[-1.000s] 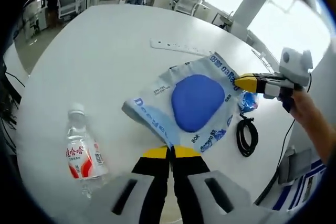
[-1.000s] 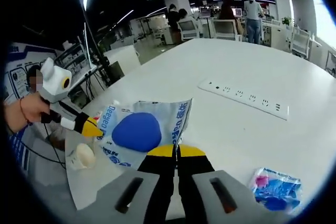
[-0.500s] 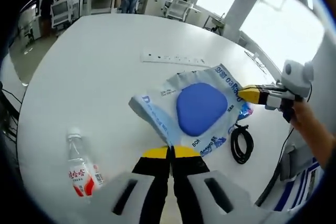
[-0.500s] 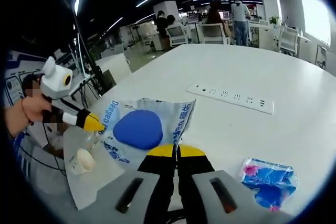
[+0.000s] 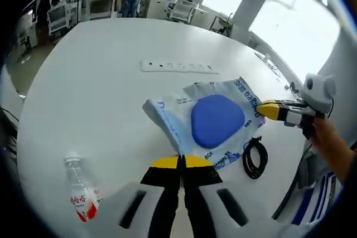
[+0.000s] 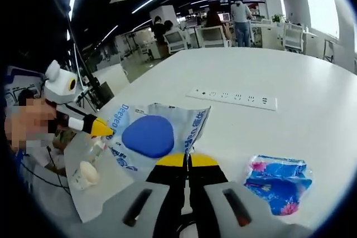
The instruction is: Arrange the tabletop items into an orderly group along one side of the table until the central work area is clear of visible clutter.
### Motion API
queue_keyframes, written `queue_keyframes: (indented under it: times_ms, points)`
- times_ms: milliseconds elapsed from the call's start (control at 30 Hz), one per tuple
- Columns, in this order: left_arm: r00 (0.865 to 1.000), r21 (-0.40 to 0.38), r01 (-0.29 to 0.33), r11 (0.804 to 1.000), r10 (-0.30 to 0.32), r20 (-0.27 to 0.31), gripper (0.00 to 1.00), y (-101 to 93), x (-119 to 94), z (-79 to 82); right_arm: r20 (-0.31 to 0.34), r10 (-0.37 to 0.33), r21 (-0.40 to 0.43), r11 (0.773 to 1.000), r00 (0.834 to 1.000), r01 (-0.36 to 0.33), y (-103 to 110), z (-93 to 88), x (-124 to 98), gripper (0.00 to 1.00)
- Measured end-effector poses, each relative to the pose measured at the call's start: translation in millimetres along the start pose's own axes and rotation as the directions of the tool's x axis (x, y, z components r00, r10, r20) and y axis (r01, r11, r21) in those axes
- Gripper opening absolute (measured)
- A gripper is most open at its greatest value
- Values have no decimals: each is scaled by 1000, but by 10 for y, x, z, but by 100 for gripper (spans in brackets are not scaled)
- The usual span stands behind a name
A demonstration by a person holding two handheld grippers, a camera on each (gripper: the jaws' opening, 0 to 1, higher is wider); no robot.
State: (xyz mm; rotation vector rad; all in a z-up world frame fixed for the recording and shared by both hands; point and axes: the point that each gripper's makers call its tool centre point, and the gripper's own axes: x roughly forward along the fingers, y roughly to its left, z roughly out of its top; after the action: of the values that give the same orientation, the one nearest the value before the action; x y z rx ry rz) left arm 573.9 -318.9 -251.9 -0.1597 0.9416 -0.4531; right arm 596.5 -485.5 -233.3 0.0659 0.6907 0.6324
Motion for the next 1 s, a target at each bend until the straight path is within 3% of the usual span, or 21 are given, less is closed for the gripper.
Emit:
queue_keyframes:
  times_ms: [433, 1000]
  points:
    - [999, 22, 34, 999, -33, -29, 0, -60, 255, -25, -25, -62, 41, 997, 998, 63, -195, -228, -17, 0]
    - [997, 34, 52, 998, -50, -62, 0, -29, 541, -86, -76, -123, 48, 991, 989, 127, -411, -432, 136, 0]
